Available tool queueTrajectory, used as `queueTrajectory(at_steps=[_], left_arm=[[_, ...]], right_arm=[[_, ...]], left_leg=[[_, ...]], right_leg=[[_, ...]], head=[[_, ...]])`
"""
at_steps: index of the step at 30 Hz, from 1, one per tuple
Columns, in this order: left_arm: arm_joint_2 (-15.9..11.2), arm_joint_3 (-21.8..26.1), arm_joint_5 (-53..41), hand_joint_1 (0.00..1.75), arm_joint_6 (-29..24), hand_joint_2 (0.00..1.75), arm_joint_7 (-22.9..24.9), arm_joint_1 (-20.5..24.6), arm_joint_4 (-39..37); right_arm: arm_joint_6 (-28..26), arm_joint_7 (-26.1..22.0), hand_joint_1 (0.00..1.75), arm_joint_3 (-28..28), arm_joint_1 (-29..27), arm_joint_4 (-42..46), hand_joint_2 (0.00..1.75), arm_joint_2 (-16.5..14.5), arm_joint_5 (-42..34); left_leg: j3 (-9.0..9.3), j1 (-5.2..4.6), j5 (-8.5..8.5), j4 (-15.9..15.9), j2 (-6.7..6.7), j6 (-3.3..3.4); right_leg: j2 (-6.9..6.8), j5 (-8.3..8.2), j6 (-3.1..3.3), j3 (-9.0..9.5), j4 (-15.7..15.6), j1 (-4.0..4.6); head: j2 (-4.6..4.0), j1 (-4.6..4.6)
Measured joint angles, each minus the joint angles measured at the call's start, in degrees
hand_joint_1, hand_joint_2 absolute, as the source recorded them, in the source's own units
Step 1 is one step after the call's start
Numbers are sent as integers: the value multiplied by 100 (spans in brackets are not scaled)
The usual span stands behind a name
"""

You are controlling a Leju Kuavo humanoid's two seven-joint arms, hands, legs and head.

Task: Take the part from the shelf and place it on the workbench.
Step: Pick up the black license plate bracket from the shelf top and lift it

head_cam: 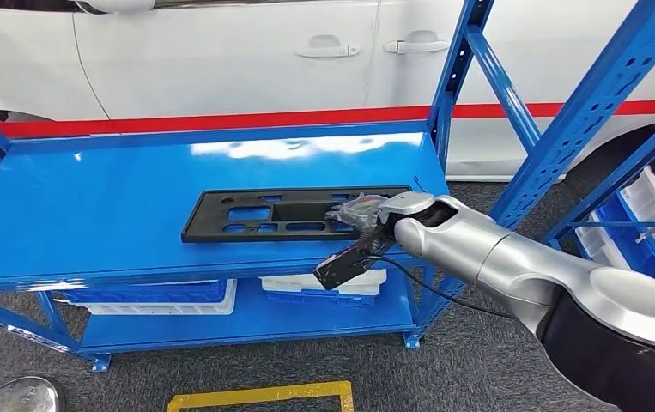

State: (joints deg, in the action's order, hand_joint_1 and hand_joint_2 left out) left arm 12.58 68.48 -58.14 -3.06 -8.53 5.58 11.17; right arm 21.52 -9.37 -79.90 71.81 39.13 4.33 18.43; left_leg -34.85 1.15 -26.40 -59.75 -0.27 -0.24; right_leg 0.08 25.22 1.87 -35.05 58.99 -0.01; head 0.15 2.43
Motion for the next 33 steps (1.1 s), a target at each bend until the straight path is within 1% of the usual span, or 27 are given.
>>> queueTrajectory(at_steps=[1, 2, 4, 5, 6, 7, 8, 9, 10, 11, 14, 15, 16, 17, 19, 20, 21, 22, 23, 25, 26, 27, 28, 30, 31, 32, 33], left_arm=[[-1, 1, -1, 0, 0, 0, -6, -1, 0], [-2, 2, -2, 0, 0, 0, -10, -3, 0], [-3, 4, -4, 0, 0, 0, -13, -6, 0], [-3, 5, -6, 0, 0, 0, -12, -7, 0], [-3, 5, -9, 0, 0, 0, -11, -7, 0], [-3, 6, -11, 0, 0, 0, -8, -8, 0], [-4, 7, -14, 0, 0, 0, -6, -7, 0], [-6, 7, -15, 0, 0, 0, -3, -6, 0], [-7, 7, -15, 0, 0, 0, -2, -5, 0], [-8, 7, -13, 0, 1, 0, -2, -4, 0], [-9, 11, -5, 0, 3, 0, -1, -4, 0], [-9, 13, -4, 0, 4, 0, -1, -4, 1], [-11, 14, -6, 0, 5, 0, -1, -3, 1], [-12, 15, -10, 0, 9, 0, -1, -2, 2], [-15, 15, -22, 0, 18, 0, -2, -3, 2], [-15, 15, -33, 0, 24, 0, -2, -4, 2], [-15, 15, -43, 0, 30, 0, -3, -4, 2], [-14, 15, -52, 0, 37, 0, -4, -3, 2], [-12, 15, -60, 0, 42, 0, -9, -3, 1], [-8, 15, -63, 0, 51, 0, -16, -3, 1], [-7, 15, -63, 0, 54, 0, -19, -3, 0], [-6, 16, -64, 0, 56, 0, -19, -3, 0], [-6, 16, -65, 0, 58, 0, -19, -2, 0], [-8, 16, -69, 0, 59, 0, -20, 1, 1], [-9, 15, -72, 0, 59, 0, -20, 1, 1], [-10, 16, -73, 0, 60, 0, -21, 0, 1], [-10, 16, -74, 0, 60, 0, -21, -5, 0]], right_arm=[[-1, 3, 0, -1, 0, -2, 44, 1, 15], [-1, 2, 0, -2, -4, -4, 0, 1, 25], [0, -6, 0, -5, -28, -7, 0, 0, 29], [1, -9, 0, -7, -41, -8, 0, 0, 30], [2, -10, 0, -8, -50, -9, 44, 0, 31], [3, -11, 0, -8, -53, -9, 87, 0, 31], [4, -12, 0, -8, -52, -9, 131, 0, 31], [6, -13, 0, -8, -51, -10, 175, 1, 31], [8, -13, 0, -8, -51, -11, 175, 4, 31], [9, -11, 0, -8, -53, -14, 175, 7, 30], [11, -11, 0, -10, -57, -20, 175, 18, 27], [10, -11, 0, -10, -54, -21, 175, 25, 26], [9, -11, 0, -10, -51, -23, 175, 36, 27], [7, -11, 0, -10, -56, -25, 175, 51, 29], [3, -11, 0, -17, -86, -29, 175, 79, 39], [-1, -12, 0, -25, -104, -31, 175, 92, 44], [-6, -14, 0, -34, -116, -32, 175, 103, 47], [-13, -18, 0, -42, -120, -33, 175, 113, 50], [-19, -22, 0, -47, -118, -33, 175, 121, 51], [-30, -31, 0, -49, -115, -33, 175, 136, 55], [-36, -41, 0, -50, -115, -33, 175, 143, 59], [-44, -54, 0, -50, -116, -33, 175, 153, 66], [-50, -67, 0, -51, -116, -31, 175, 163, 74], [-58, -83, 0, -51, -113, -18, 175, 181, 92], [-60, -85, 11, -51, -109, -11, 175, 186, 101], [-60, -86, 52, -51, -109, -6, 175, 191, 111], [-60, -86, 96, -52, -112, -3, 175, 195, 121]], left_leg=[[-80, -1, -123, -187, 1, -22], [-215, 5, -294, -488, 3, -36], [-555, 6, -612, -1207, 3, -65], [-658, 6, -650, -1415, 4, -75], [-663, 6, -579, -1414, 4, -80], [-562, 6, -411, -1195, 5, -76], [-381, 6, -202, -817, 6, -63], [-190, -1, -59, -439, 6, -46], [-53, -9, 31, -156, 3, -20], [22, -20, 58, 3, -1, 4], [41, -17, 71, 78, 0, 83], [50, -4, 86, 98, 6, 113], [57, 12, 101, 119, 14, 145], [60, 16, 109, 129, 20, 169], [54, 13, 110, 130, 24, 193], [54, 12, 109, 129, 25, 193], [57, 13, 108, 128, 24, 193], [62, 14, 106, 127, 23, 190], [69, 15, 102, 126, 20, 184], [71, 4, 96, 121, 14, 155], [65, -1, 96, 120, 12, 130], [59, -7, 99, 122, 10, 100], [59, -8, 104, 131, 8, 65], [42, 3, 58, 97, 8, 3], [-12, 8, -38, -33, 8, -18], [-119, 12, -189, -277, 8, -32], [-266, 12, -371, -617, 9, -42]], right_leg=[[-5, -18, 35, 18, -33, -20], [-8, -26, 59, 27, -47, -26], [-7, -23, 81, 21, -39, -20], [-7, -18, 83, 20, -30, -16], [-6, -13, 83, 19, -20, -15], [-5, -4, 77, 20, -7, -15], [-3, 8, 65, 21, 11, -16], [0, 25, 44, 14, 35, -5], [2, 38, 19, 2, 58, 4], [3, 46, -6, -9, 75, 14], [4, 48, -80, -20, 86, 21], [5, 93, -111, -37, 136, 17], [7, 201, -145, -102, 291, 6], [7, 364, -181, -224, 568, -13], [6, 698, -240, -568, 1300, -44], [5, 762, -260, -694, 1556, -60], [3, 719, -270, -730, 1617, -73], [0, 573, -271, -652, 1448, -84], [-3, 366, -261, -480, 1093, -91], [-3, 87, -214, -122, 347, -74], [-1, 40, -190, -30, 139, -57], [3, 50, -169, -7, 68, -39], [5, 40, -146, -12, 56, -24], [-3, 9, -70, 19, 0, -47], [-13, -10, -20, 39, -34, -60], [-23, -25, 17, 54, -62, -74], [-29, -27, 39, 56, -67, -66]], head=[[0, 2], [0, 5], [0, 7], [0, 7], [0, 7], [0, 7], [-1, 7], [-1, 7], [-1, 5], [-1, 3], [-1, -1], [-1, -2], [-1, -3], [-1, -4], [0, -4], [0, -4], [0, -4], [0, -4], [0, -4], [0, -3], [0, -3], [0, -2], [0, -2], [0, -1], [-1, 2], [-1, 4], [-1, 4]])
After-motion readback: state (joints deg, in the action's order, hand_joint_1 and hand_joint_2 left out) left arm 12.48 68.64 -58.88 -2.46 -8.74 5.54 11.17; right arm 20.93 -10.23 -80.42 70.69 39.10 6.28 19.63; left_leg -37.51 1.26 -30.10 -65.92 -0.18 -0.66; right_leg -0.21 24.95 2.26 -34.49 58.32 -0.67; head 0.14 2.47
